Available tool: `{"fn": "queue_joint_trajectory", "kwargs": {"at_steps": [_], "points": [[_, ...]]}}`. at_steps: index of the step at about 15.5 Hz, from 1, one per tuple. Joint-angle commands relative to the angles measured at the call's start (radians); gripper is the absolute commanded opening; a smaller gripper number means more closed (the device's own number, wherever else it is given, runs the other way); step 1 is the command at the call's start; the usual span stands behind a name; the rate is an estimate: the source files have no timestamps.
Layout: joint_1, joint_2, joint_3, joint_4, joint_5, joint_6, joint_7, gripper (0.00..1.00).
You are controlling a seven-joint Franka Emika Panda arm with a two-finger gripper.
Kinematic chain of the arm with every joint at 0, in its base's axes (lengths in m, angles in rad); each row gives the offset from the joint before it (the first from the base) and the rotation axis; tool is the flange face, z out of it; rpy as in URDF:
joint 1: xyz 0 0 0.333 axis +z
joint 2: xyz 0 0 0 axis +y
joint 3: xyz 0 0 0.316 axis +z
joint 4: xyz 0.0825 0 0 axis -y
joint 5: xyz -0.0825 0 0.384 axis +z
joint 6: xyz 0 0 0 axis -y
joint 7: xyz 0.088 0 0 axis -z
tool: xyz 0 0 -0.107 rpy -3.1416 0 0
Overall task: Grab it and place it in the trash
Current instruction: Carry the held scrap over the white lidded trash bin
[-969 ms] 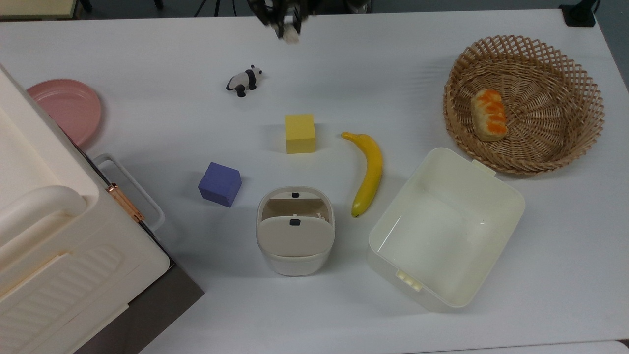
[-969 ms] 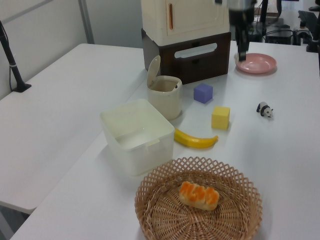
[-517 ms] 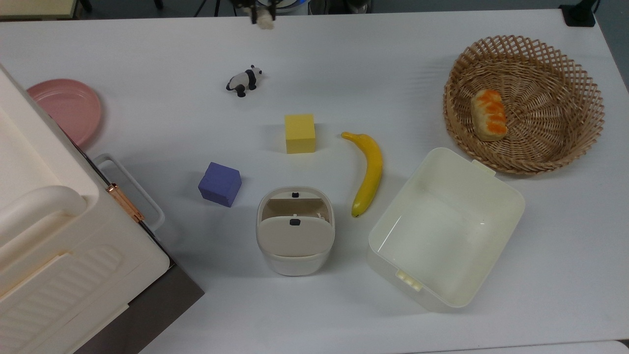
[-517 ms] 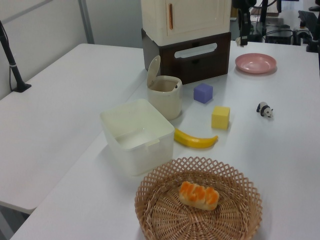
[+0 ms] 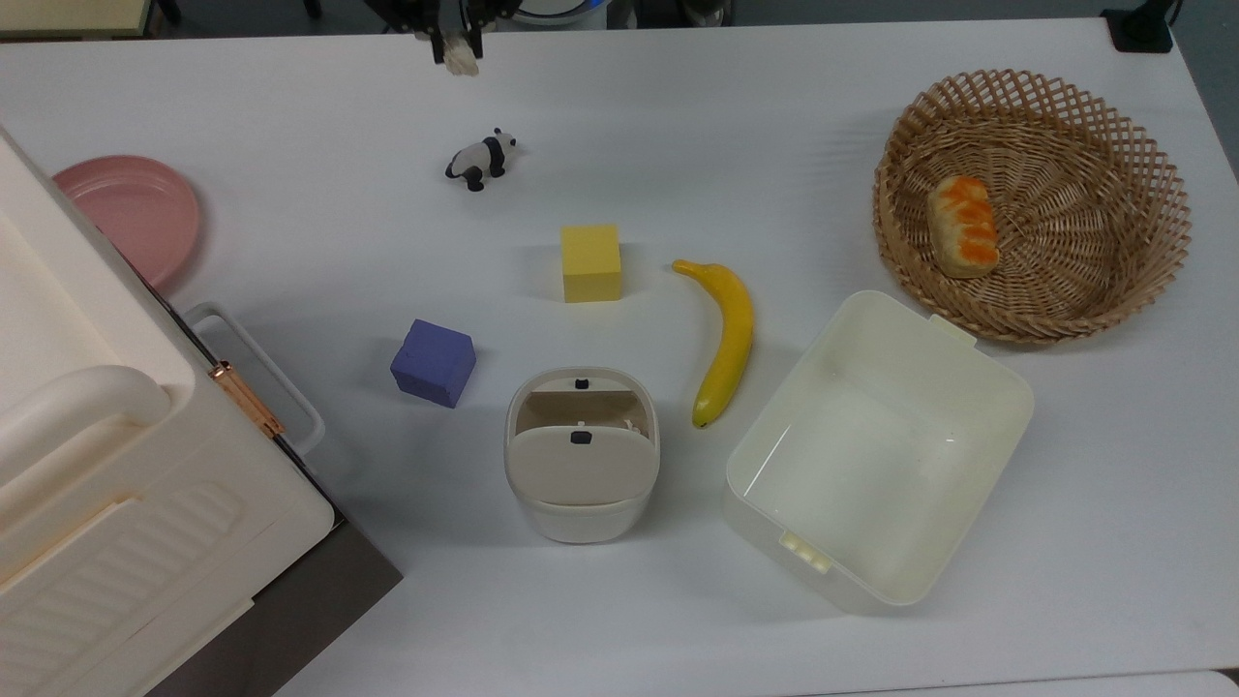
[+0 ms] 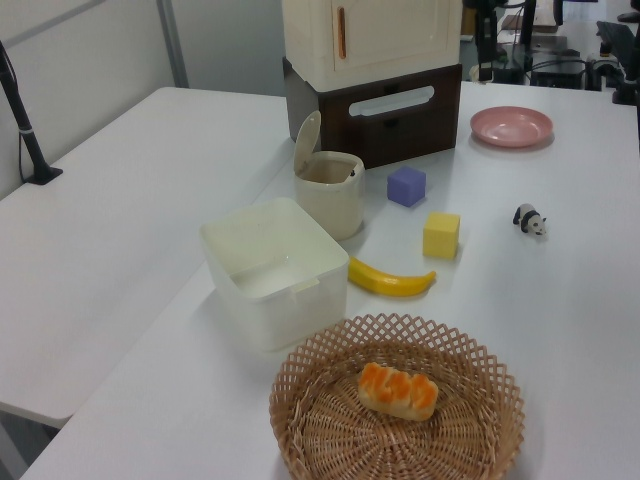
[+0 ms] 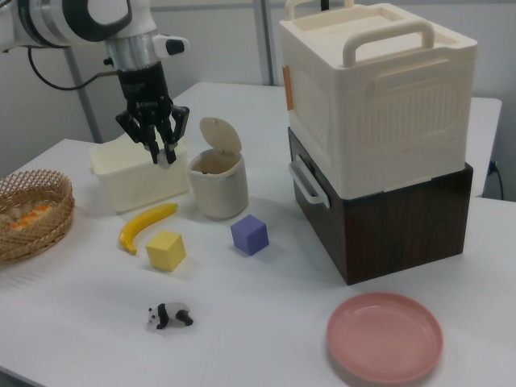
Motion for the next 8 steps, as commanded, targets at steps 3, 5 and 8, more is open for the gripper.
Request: {"fn": "queue_joint_trajectory", "kwargs": {"at_steps": [3,5,8], "points": [[-0.002,0.132,0.012,0.121,-0.017,0.114,0.014,0.0],[0.003,0.181,0.006,0.158,-0.014,0.186,0.015,0.0],[0.003,0.236,0.006,0.167,-0.018,0.356,0.099,0.0]]}}
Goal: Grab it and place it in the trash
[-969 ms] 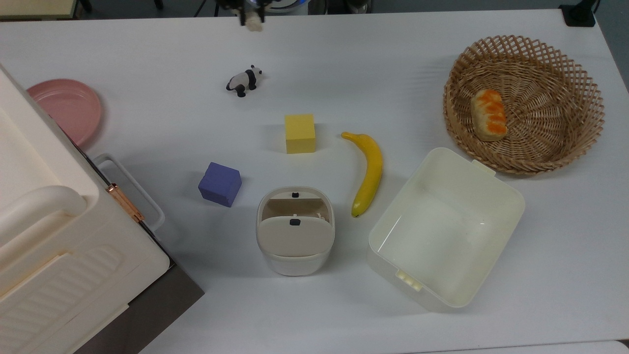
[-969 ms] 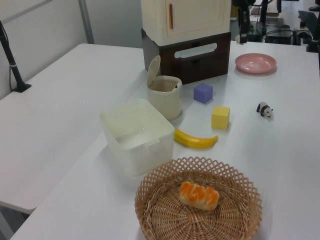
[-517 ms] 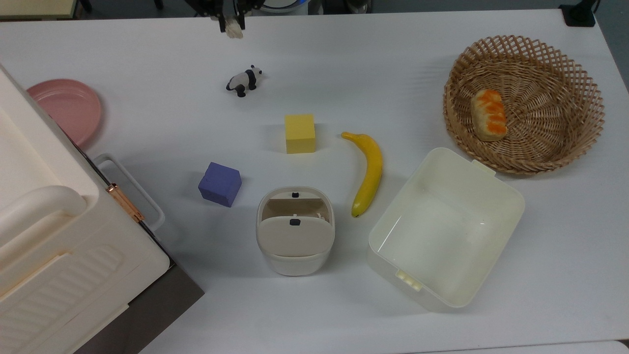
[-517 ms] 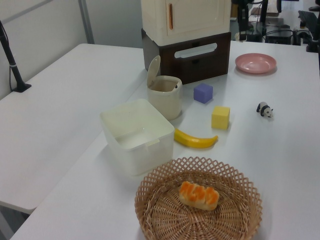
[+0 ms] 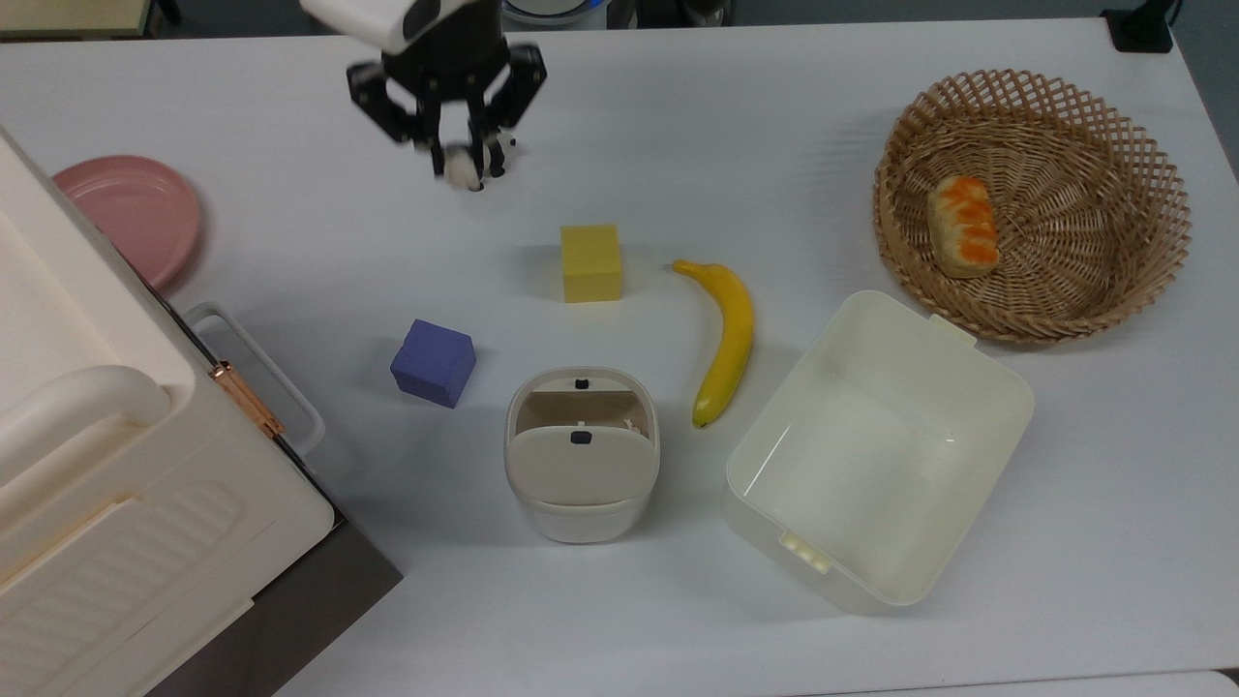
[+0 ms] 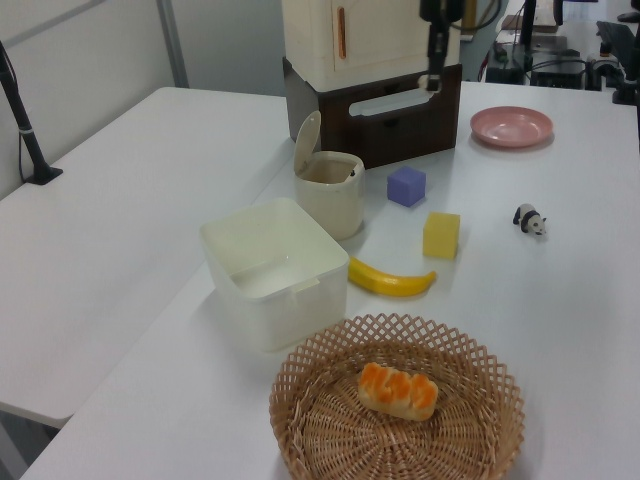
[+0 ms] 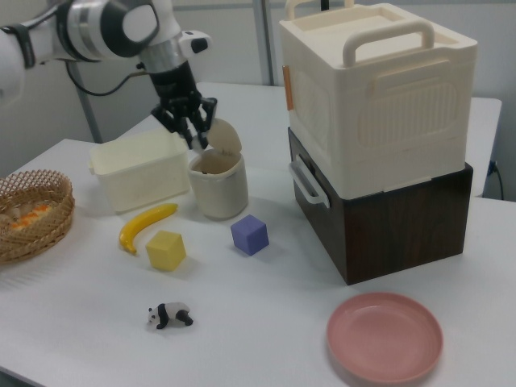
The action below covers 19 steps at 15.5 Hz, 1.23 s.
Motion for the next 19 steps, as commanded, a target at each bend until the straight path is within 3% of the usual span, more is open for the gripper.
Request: {"fn": "queue_joint_trajectory", "kwargs": {"at_steps": [1,7,11,13,15,16,17,18,19], "points": [[0.004,0.086,0.003,0.053,-0.018,0.17,0.094,0.0],[0.052,0.19,0.007,0.054,-0.018,0.418,0.247,0.0],[0.087,0.238,0.006,0.053,-0.021,0.466,0.281,0.0],[0.092,0.259,0.004,0.054,-0.026,0.508,0.308,0.05],[0.093,0.274,0.004,0.053,-0.046,0.54,0.345,0.18],[0.093,0.278,0.006,0.053,-0.057,0.543,0.356,0.43],[0.093,0.279,0.004,0.053,-0.061,0.548,0.361,0.8],[0.098,0.278,0.003,0.053,-0.063,0.548,0.359,1.0],[0.104,0.276,0.001,0.051,-0.063,0.545,0.359,1.0]]}}
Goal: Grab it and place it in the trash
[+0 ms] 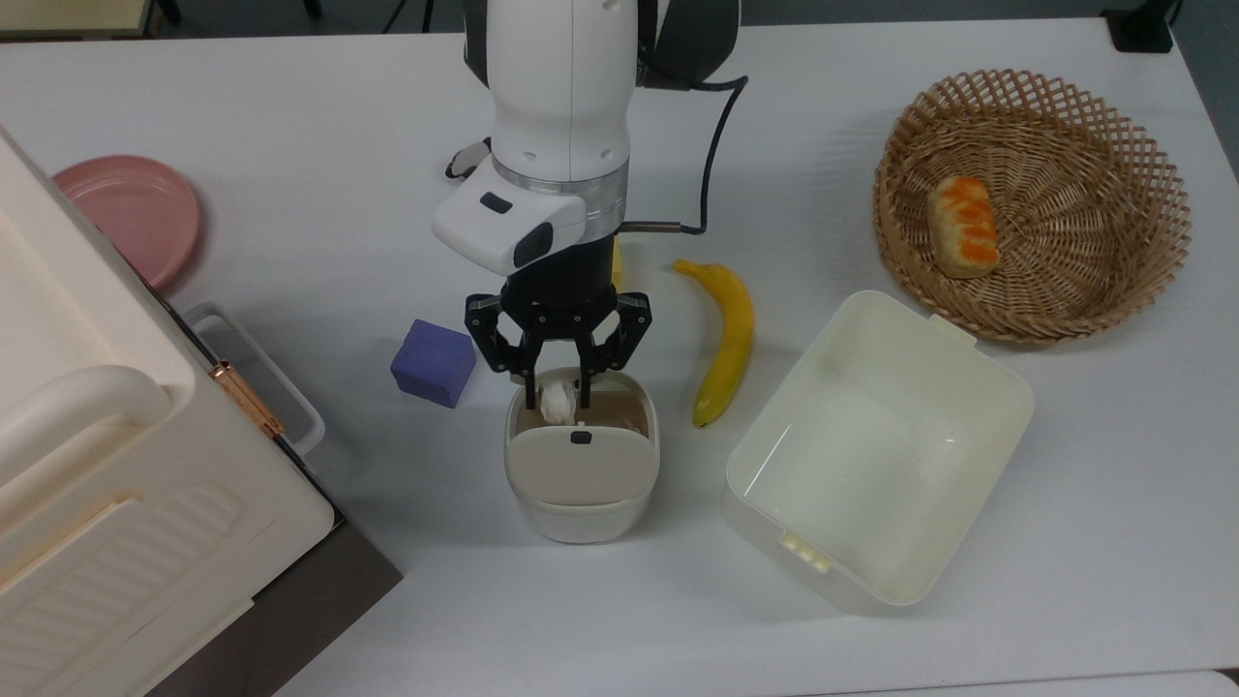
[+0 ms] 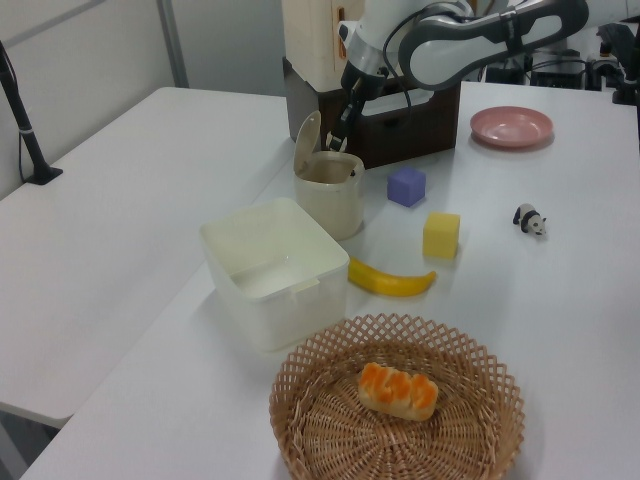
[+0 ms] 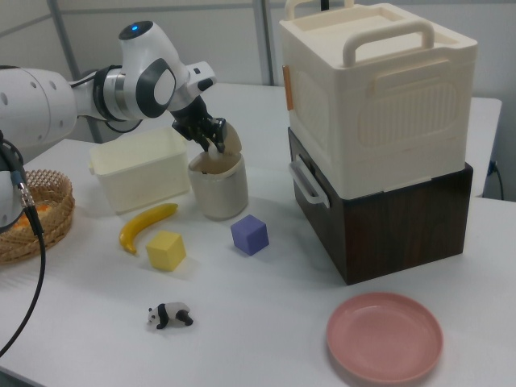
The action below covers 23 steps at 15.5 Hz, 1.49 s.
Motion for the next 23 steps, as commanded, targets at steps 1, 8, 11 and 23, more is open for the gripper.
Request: {"fn": "queue_joint_trajectory", "kwargs": {"at_steps": [1,8,11,23], "points": [[0.024,0.003,-0.01,0.02,-0.025,0.003,0.032,1.0],[0.013,-0.288,-0.007,-0.151,-0.022,-0.326,0.051,1.0],[0.004,-0.39,-0.008,-0.168,-0.022,-0.549,0.034,1.0],[-0.002,-0.436,-0.046,-0.158,0.047,-0.746,-0.058,1.0]]}}
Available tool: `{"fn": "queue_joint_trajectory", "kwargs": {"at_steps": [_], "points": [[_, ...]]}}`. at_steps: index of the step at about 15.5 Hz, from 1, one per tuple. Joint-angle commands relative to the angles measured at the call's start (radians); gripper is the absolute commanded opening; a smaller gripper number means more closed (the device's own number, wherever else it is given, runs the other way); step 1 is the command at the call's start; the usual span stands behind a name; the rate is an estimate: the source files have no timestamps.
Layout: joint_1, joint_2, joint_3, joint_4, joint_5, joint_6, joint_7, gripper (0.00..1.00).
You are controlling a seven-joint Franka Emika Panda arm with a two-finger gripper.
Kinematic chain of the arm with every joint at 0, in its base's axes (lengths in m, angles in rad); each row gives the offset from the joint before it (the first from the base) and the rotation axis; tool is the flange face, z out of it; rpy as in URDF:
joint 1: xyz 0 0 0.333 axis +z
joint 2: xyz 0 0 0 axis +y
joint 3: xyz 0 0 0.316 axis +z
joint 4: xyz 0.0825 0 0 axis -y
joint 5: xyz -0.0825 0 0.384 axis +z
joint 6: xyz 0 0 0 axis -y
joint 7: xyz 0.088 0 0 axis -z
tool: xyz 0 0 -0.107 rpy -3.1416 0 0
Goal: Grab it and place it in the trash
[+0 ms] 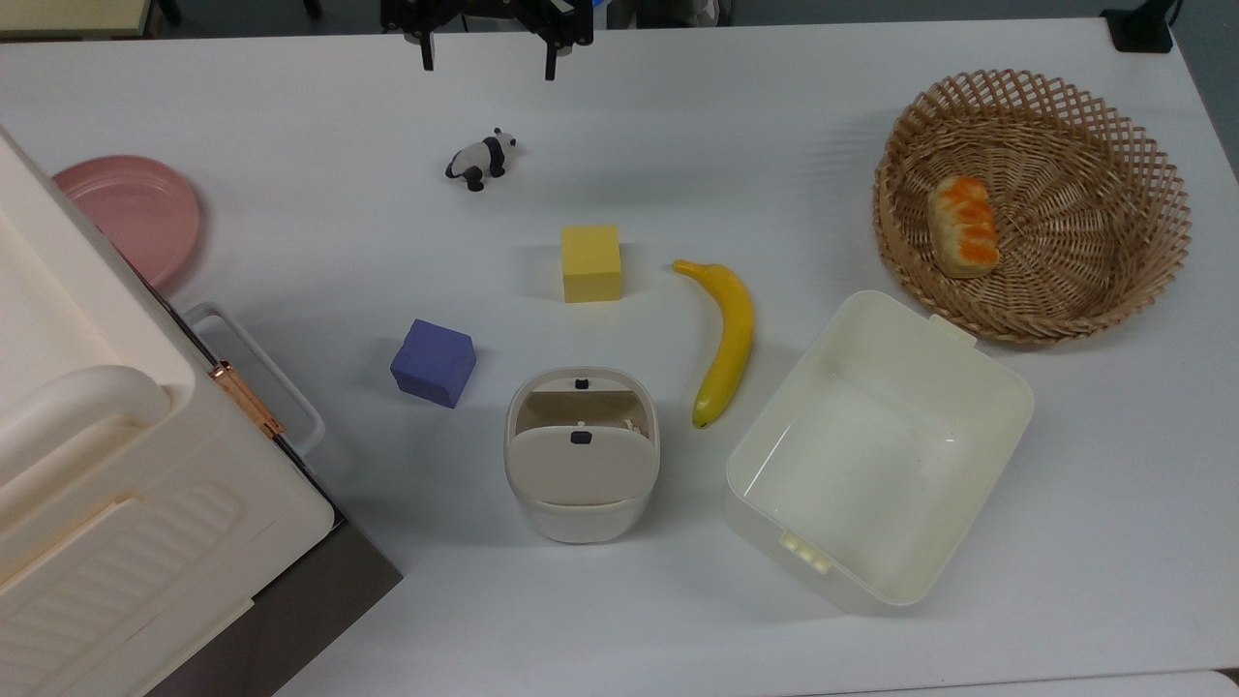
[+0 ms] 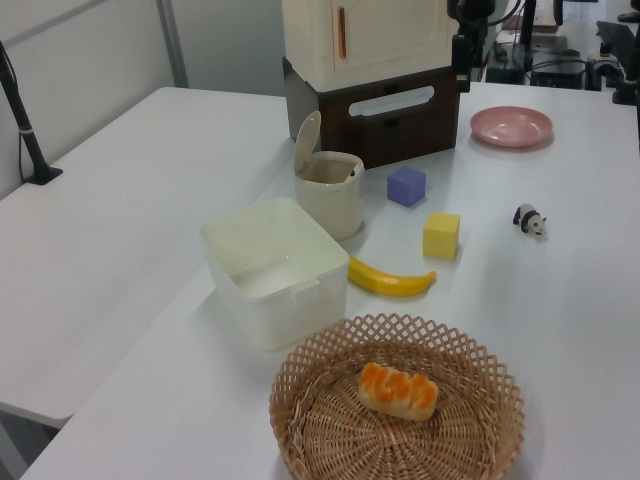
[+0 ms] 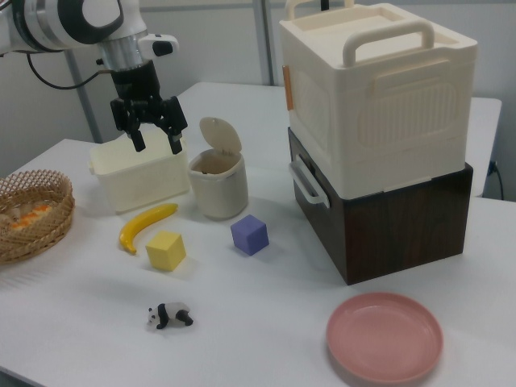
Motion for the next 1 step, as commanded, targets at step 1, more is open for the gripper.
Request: {"fn": "queue_joint_trajectory", "kwargs": {"at_steps": [1], "points": [[0.003,-0.029,-0.013,-0.023,0.049,-0.021,-0.021,1.0]]}}
